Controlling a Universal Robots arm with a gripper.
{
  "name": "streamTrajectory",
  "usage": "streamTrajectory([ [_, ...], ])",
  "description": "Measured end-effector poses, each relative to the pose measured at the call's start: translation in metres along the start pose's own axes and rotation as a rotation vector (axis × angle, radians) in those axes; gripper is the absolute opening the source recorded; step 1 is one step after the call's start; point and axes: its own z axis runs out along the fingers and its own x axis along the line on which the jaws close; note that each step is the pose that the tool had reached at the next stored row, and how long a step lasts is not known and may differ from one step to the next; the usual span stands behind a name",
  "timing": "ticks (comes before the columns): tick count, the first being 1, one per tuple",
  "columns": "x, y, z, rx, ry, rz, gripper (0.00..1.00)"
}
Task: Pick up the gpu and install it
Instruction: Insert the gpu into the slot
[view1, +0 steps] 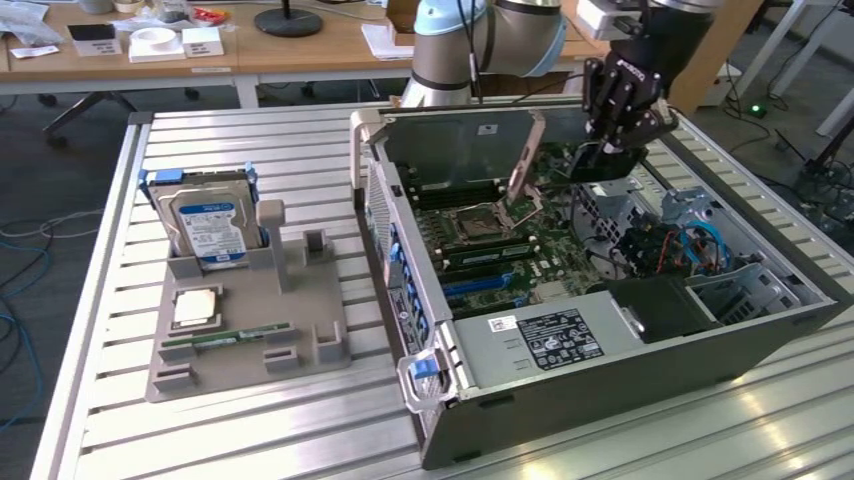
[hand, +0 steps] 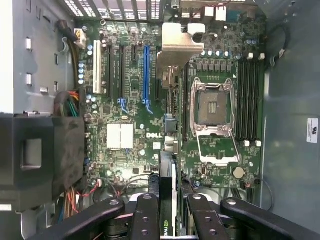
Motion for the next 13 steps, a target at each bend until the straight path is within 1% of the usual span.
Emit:
streamTrajectory([
  [3, 0.001, 0.0037, 0.0018, 0.0001, 0.0001, 0.005, 0.26],
  [9, 0.005, 0.014, 0.0039, 0.0001, -0.0001, 0.007, 0.26],
  [13, 0.007, 0.0179, 0.0046, 0.0003, -0.0004, 0.007, 0.26],
])
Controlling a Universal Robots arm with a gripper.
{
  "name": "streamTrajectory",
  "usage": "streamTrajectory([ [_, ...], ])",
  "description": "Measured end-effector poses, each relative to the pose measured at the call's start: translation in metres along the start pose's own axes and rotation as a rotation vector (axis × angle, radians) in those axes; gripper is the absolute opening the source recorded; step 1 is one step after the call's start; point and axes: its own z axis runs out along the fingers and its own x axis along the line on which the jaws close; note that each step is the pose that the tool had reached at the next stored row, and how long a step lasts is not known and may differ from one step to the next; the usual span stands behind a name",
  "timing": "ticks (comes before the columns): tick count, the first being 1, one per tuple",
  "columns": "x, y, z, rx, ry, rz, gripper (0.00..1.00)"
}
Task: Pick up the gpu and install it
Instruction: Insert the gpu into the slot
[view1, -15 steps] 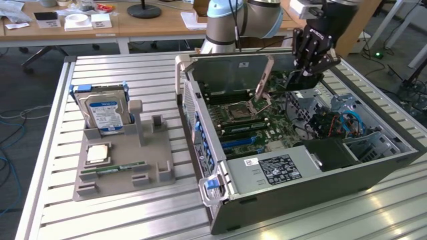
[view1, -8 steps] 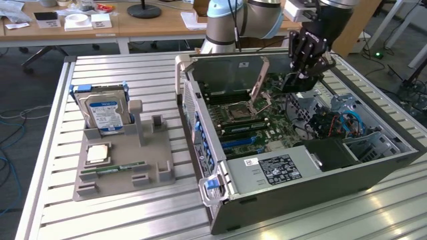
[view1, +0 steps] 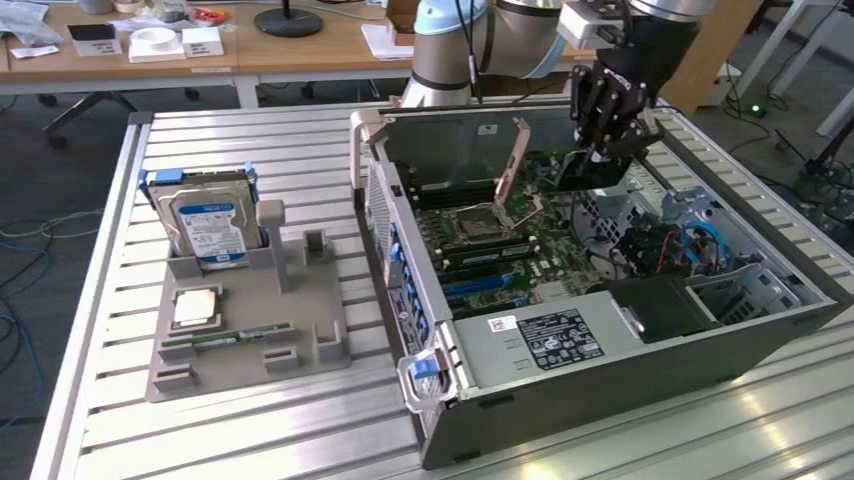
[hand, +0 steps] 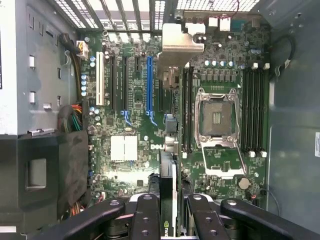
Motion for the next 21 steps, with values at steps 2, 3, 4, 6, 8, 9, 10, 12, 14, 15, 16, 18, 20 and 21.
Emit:
streamTrajectory([
  [2, 0.001, 0.0017, 0.0005, 0.0, 0.0001, 0.0, 0.26],
  [3, 0.001, 0.0031, 0.0011, -0.0001, 0.0003, 0.0, 0.26],
  [4, 0.001, 0.0056, 0.0022, -0.0001, 0.0004, 0.001, 0.26],
  [6, 0.002, 0.0099, 0.0047, 0.0001, 0.0001, 0.001, 0.26],
  [8, 0.002, 0.0131, 0.0065, 0.0001, 0.0002, 0.002, 0.26],
  [9, 0.002, 0.0144, 0.0071, 0.0, 0.0002, 0.002, 0.26],
  [10, 0.002, 0.0157, 0.0076, 0.0, 0.0003, 0.002, 0.26],
  [12, 0.002, 0.0163, 0.0077, 0.0, 0.0003, 0.002, 0.26],
  [14, 0.002, 0.0163, 0.0077, 0.0, 0.0003, 0.002, 0.26],
  [15, 0.002, 0.0163, 0.0077, 0.0, 0.0003, 0.002, 0.26],
  [16, 0.002, 0.0163, 0.0082, 0.0001, 0.0, 0.002, 0.26],
  [18, 0.002, 0.0163, 0.0111, 0.0001, -0.0001, 0.002, 0.26],
  [20, 0.002, 0.0162, 0.0146, 0.0, 0.0002, 0.002, 0.26],
  [21, 0.002, 0.0162, 0.0163, 0.0, 0.0001, 0.002, 0.26],
])
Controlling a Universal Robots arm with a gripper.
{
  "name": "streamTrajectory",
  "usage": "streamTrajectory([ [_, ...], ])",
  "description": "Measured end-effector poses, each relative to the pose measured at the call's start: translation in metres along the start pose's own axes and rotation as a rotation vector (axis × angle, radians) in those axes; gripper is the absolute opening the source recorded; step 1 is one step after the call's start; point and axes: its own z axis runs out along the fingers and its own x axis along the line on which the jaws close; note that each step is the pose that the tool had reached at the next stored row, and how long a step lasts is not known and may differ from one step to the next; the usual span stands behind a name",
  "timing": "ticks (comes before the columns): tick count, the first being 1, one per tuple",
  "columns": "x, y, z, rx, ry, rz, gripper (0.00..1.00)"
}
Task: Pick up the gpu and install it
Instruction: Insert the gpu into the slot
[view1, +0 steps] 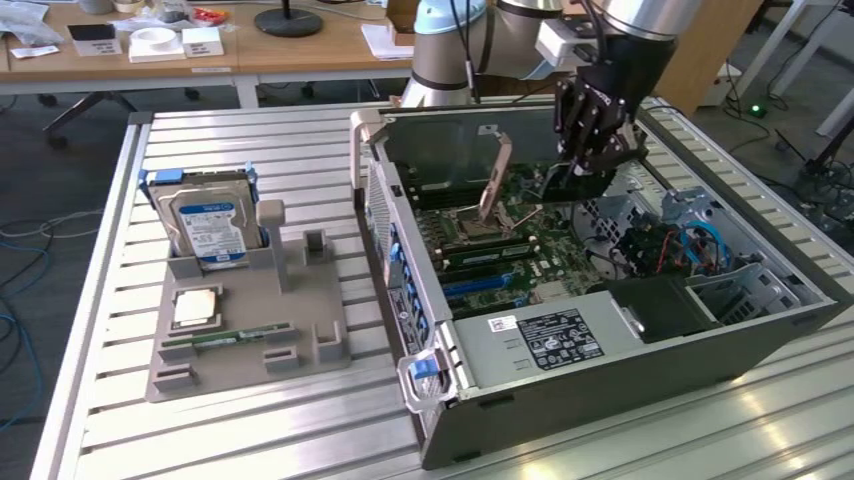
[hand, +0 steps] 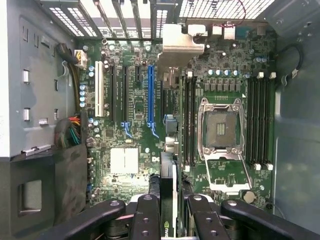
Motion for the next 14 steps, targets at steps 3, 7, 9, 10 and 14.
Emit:
streamTrajectory([
  [3, 0.0002, 0.0002, 0.0031, 0.0, 0.0, 0.0, 0.26],
  [7, 0.0019, 0.001, 0.0037, 0.0, 0.0, 0.0, 0.26],
  [9, 0.003, 0.0013, 0.0038, 0.0001, -0.0001, 0.0, 0.26],
  [10, 0.0031, 0.0015, 0.0039, 0.0001, -0.0001, 0.0, 0.26],
  [14, 0.0035, 0.0029, 0.0047, 0.0001, 0.0, 0.0, 0.26],
])
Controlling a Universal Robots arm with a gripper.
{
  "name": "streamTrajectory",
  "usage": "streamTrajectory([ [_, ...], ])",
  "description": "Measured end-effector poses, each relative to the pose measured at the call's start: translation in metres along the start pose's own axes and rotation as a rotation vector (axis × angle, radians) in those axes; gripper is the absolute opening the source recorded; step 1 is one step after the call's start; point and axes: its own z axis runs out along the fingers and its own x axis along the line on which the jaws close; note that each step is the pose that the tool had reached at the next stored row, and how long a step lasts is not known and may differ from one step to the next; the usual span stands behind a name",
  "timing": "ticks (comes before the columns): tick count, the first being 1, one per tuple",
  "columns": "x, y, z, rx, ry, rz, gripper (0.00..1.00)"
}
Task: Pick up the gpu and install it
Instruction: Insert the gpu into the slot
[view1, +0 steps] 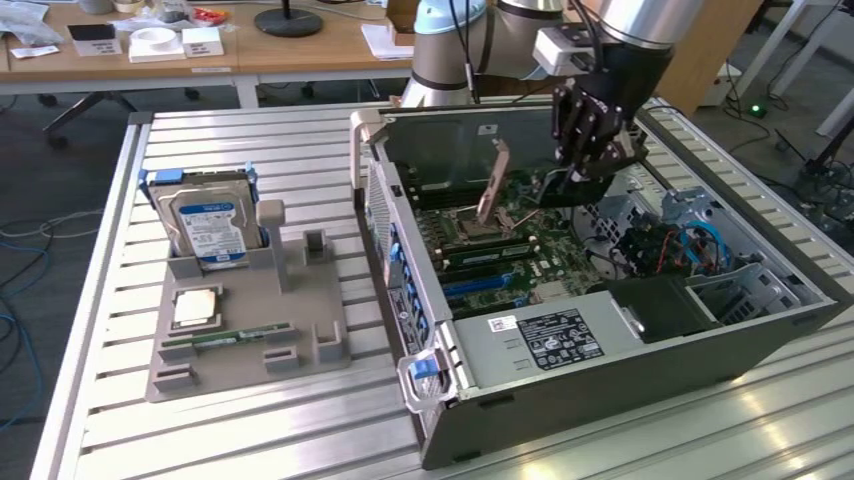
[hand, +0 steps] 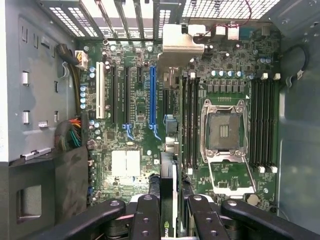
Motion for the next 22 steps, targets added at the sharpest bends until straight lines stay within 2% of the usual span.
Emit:
streamTrajectory([
  [6, 0.002, 0.0036, 0.0061, -0.0001, 0.0, 0.0, 0.26],
  [13, 0.011, 0.005, 0.0132, 0.0, 0.0, 0.0, 0.26],
  [18, 0.012, 0.007, 0.0217, 0.0, 0.0001, 0.0, 0.26],
  [22, 0.012, 0.0077, 0.0225, -0.0001, 0.0002, 0.0, 0.26],
])
